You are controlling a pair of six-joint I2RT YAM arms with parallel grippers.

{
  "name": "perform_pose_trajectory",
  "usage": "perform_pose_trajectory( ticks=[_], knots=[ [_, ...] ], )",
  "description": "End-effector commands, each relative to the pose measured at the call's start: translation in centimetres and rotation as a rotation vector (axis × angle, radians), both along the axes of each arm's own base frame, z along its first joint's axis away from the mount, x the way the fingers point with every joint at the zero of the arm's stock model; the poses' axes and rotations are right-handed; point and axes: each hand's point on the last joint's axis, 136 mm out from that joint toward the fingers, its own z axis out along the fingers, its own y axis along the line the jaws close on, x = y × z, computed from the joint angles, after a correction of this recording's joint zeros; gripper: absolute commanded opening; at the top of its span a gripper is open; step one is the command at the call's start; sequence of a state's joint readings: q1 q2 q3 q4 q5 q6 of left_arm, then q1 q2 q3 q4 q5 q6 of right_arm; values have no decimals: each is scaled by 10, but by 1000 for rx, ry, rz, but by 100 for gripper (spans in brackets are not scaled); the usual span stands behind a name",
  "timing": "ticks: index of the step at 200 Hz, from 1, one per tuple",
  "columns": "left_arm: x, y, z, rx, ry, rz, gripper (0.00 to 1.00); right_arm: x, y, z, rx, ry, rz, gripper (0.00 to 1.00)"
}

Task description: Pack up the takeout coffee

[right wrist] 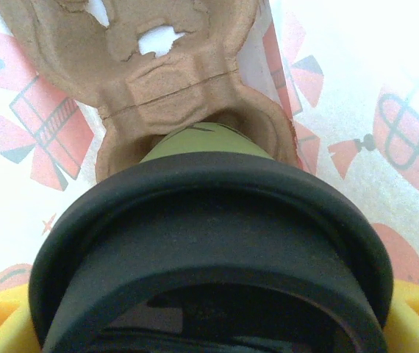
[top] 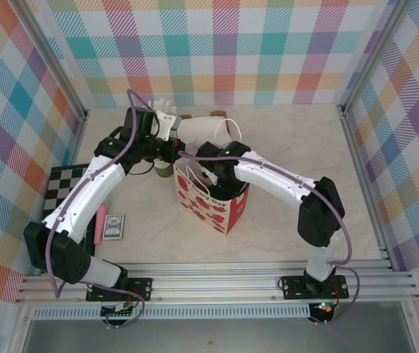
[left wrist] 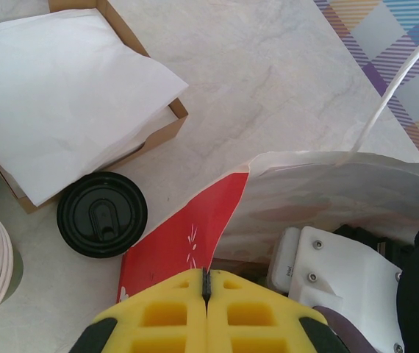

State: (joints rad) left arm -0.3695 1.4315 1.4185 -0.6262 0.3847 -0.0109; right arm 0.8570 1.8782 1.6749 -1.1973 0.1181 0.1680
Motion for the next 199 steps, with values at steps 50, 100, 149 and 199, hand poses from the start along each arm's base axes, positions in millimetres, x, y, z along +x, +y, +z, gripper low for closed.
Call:
perform_pose_trajectory(
  ticks=[50,100,149,199],
  knots=[
    [4,2,9,-13,-12,-1,0,-11,-8,-11,-21,64,-15,57],
    [3,2,9,-16,-13,-2,0,-12,-12,-14,-32,72,-31,57],
    [3,1,11,-18,-16,-3,0,-12,-16,-15,-52,83,-61,57],
    [5,1,12,-19,-14,-2,0,-13,-16,-20,-53,92,-64,57]
  ],
)
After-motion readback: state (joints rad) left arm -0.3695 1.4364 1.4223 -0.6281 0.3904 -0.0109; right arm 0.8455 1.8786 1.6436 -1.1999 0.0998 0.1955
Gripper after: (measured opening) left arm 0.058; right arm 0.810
